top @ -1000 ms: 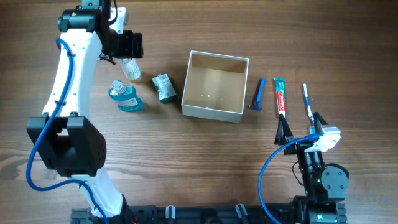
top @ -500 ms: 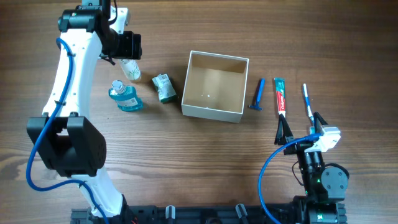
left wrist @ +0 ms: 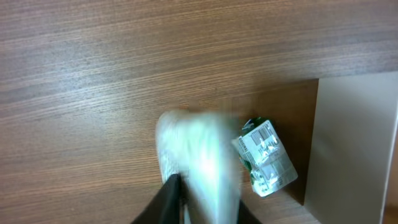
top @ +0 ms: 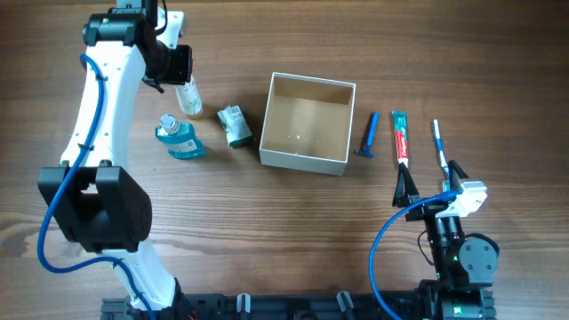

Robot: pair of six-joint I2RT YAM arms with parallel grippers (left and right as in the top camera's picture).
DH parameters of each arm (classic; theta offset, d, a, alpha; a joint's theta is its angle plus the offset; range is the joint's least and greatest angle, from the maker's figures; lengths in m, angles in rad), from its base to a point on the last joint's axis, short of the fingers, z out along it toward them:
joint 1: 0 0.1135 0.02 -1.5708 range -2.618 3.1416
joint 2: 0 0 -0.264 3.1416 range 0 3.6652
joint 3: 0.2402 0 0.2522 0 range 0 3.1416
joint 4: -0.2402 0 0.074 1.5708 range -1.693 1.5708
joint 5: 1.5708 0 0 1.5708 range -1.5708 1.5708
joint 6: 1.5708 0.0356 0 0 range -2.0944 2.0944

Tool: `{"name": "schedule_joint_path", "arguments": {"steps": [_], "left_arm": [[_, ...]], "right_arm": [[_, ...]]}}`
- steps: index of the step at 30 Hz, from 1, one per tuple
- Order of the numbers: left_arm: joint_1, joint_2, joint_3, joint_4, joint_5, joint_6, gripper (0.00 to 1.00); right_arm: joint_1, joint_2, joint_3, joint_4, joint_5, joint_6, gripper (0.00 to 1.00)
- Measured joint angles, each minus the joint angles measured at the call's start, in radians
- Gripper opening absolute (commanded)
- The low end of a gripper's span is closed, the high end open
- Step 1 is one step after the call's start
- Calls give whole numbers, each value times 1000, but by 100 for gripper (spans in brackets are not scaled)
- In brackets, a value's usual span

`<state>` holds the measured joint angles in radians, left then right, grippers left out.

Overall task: Pack container
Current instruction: 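Close the left gripper on the white-green tube and lift it, then carry the tube with the left gripper over the white box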

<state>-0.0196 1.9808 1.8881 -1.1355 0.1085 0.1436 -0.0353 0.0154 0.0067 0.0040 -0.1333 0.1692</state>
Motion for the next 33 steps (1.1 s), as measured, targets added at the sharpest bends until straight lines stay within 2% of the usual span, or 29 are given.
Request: {"name": "schedule_joint_path", "arguments": {"steps": [1, 12, 23, 28, 33], "left_arm": [[0, 0, 0, 2, 0, 0, 4], [0, 0, 0, 8, -3, -2, 4], [0, -28, 0, 113, -7, -55, 4], [-2, -144, 0, 126, -7, -85, 4], [-42, -336, 0, 126, -7, -98, 4]], "right_arm": [[0, 0, 0, 0, 0, 0, 100], [0, 0, 0, 0, 0, 0, 100], [0, 0, 0, 0, 0, 0, 100], [0, 0, 0, 0, 0, 0, 100], [0, 0, 0, 0, 0, 0, 100]]}}
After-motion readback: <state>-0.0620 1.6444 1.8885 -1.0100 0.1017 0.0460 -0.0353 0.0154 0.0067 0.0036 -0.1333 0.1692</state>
